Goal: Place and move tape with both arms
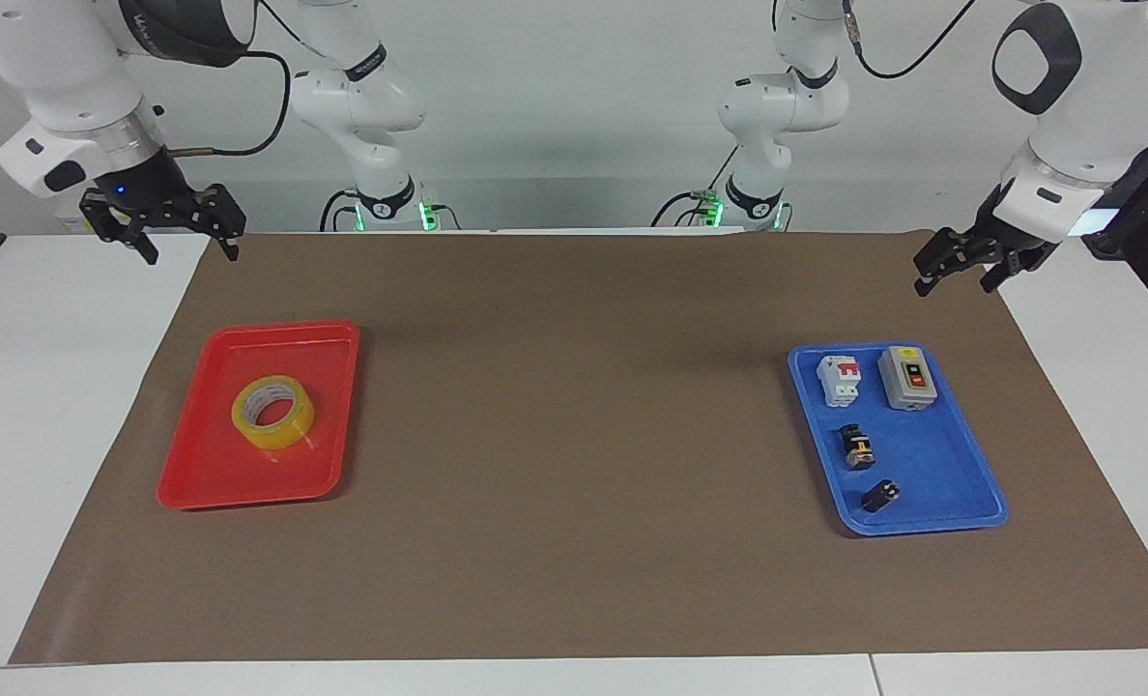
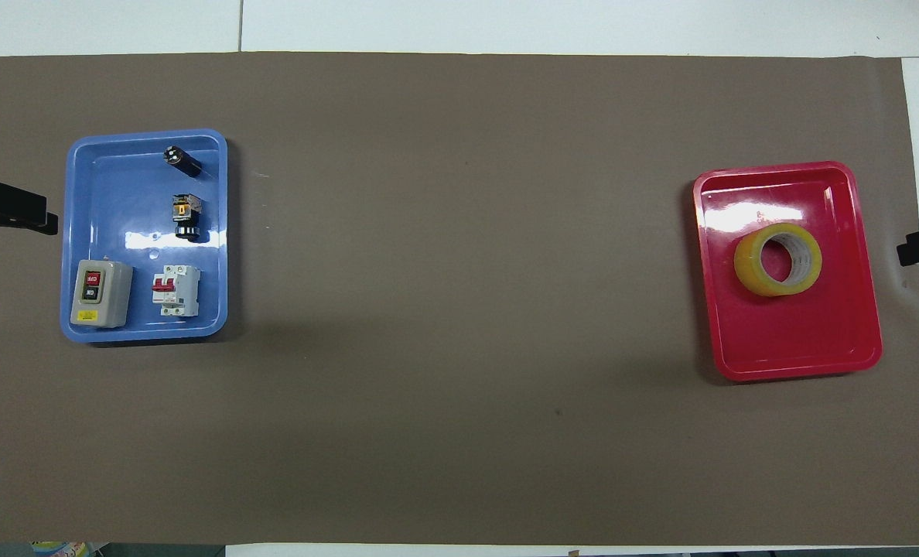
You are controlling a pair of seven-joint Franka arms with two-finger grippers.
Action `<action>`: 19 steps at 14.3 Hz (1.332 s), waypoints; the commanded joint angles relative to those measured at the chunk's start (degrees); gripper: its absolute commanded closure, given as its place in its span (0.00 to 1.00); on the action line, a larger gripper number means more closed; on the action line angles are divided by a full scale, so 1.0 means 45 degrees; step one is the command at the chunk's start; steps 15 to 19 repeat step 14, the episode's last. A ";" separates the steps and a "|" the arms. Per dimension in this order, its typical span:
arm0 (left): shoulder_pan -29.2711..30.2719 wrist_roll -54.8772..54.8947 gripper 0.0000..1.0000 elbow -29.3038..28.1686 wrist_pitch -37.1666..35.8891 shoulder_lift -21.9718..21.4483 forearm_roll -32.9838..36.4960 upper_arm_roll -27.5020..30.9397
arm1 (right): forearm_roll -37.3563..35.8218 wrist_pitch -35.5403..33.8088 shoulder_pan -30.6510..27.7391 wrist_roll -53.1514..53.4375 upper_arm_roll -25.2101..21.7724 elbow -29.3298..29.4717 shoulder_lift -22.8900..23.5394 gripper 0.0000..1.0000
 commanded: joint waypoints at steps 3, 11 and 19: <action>0.0049 0.0132 0.00 -0.0301 0.0120 -0.0277 -0.0193 0.0007 | -0.0001 -0.0398 0.1319 0.0181 -0.1324 -0.0043 -0.0028 0.00; 0.0049 0.0132 0.00 -0.0301 0.0120 -0.0277 -0.0193 0.0007 | -0.0079 -0.0320 0.1300 0.0200 -0.1480 -0.0141 0.0050 0.00; 0.0049 0.0132 0.00 -0.0301 0.0120 -0.0277 -0.0193 0.0007 | -0.0099 -0.0340 0.1222 0.0200 -0.1442 -0.0141 0.0031 0.00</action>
